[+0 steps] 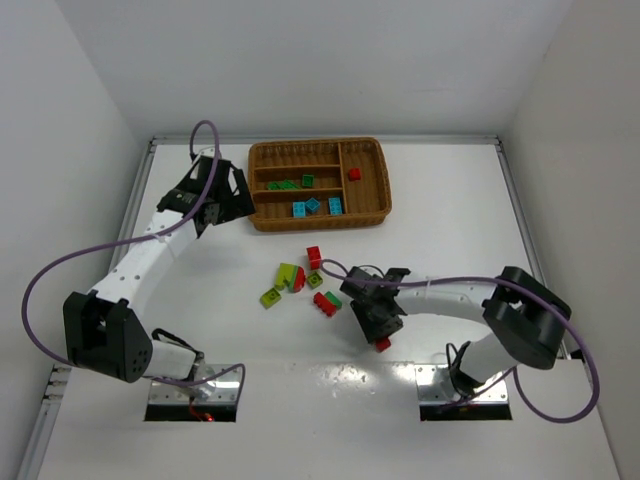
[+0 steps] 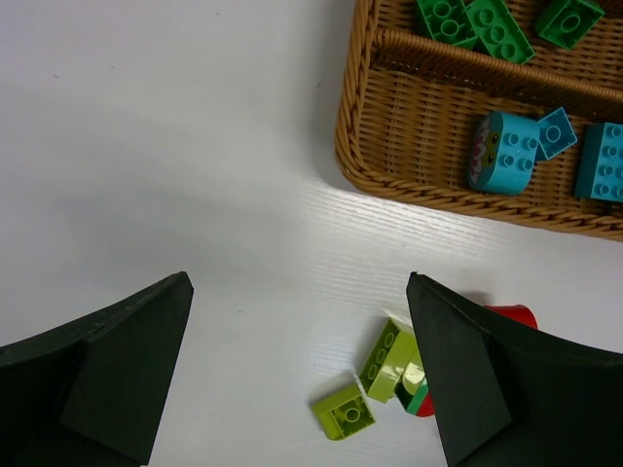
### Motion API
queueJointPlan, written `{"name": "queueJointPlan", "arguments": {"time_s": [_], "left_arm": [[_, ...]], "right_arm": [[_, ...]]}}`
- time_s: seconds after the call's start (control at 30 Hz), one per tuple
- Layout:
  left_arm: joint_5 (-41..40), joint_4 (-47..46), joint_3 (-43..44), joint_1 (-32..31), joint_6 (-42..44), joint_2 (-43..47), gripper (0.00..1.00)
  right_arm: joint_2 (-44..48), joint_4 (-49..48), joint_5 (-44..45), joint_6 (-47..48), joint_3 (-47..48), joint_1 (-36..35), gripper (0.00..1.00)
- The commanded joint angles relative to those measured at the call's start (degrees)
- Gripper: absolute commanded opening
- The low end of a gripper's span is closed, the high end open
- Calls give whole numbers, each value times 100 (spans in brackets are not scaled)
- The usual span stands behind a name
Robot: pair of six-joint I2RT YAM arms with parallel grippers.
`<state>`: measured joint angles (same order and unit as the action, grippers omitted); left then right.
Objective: Sort the legos into containers by color
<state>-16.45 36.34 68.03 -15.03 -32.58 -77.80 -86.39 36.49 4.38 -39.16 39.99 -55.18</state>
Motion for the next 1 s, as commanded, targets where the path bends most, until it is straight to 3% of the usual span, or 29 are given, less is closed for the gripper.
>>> {"name": "queueJointPlan", "arguments": {"time_s": [0.0,0.1,0.3,0.43,0.7,0.77,0.8,0.83,0.9,0.97], "left_arm": [[19,-136,-35,9,32,19,99],[19,-136,-35,9,32,19,99],[-43,-83,17,9,85,19,99],[-43,-30,17,9,85,19,99],[71,224,78,9,85,72,99],[71,286,79,9,85,133,99],[71,286,79,9,85,133,99],[71,286,79,9,137,133,99],[71,339,79,9,138,133,99],[71,391,79,9,190,195,99]], "right_arm": [[193,182,624,-268,150,-28,41],[526,428,932,-329,404,112,27],[607,474,1705,-180,1756,867,26],[-140,53,1935,-14,2976,1544,26],[-2905,-195,1988,602,5789,2528,26],[-3356,-81,1988,672,6668,2661,32],[-3584,-11,2040,673,7263,2783,41],[-3996,172,2101,673,7547,2837,61],[-4236,402,2154,603,8170,2951,68],[-4062,491,2155,549,8000,3004,72]]}}
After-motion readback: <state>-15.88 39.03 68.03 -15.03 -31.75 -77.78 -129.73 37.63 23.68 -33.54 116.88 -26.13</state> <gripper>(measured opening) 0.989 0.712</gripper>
